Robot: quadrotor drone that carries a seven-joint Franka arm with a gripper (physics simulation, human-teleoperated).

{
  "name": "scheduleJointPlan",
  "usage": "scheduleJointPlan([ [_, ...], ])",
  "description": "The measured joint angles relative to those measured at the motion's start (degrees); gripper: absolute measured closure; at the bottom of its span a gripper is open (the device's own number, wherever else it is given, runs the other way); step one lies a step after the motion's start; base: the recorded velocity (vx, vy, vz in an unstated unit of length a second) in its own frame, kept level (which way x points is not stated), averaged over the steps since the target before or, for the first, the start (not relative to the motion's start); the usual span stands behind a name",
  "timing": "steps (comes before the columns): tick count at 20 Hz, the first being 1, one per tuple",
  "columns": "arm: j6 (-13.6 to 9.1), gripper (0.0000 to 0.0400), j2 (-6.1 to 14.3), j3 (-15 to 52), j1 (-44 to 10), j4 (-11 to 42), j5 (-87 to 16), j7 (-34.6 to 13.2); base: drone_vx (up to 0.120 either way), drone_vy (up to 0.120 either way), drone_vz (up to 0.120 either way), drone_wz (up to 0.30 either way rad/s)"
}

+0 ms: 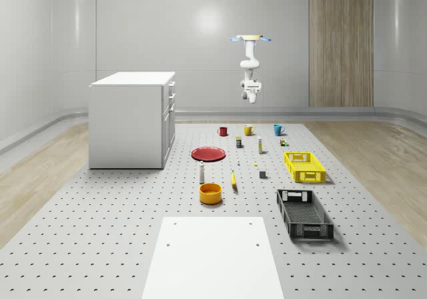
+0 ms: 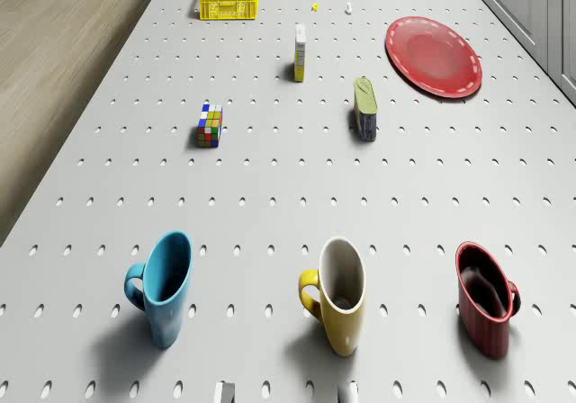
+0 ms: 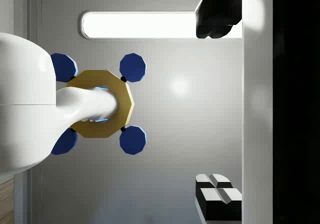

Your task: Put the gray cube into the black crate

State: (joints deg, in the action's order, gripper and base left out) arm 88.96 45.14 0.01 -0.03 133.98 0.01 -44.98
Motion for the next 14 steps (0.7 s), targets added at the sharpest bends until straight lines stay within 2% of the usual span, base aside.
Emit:
scheduleJointPlan([
  [3, -3.05, 0.0000, -0.43, 0.04, -0.09, -3.62, 0.03, 0.05, 0.120, 0.000, 0.000, 0.000],
  [8, -7.08, 0.0000, -2.28, 0.11, -0.19, -9.73, 0.07, 0.10, 0.120, 0.000, 0.000, 0.000],
  [14, -9.95, 0.0000, -4.18, 0.16, -0.28, -14.76, 0.11, 0.14, 0.120, 0.000, 0.000, 0.000],
])
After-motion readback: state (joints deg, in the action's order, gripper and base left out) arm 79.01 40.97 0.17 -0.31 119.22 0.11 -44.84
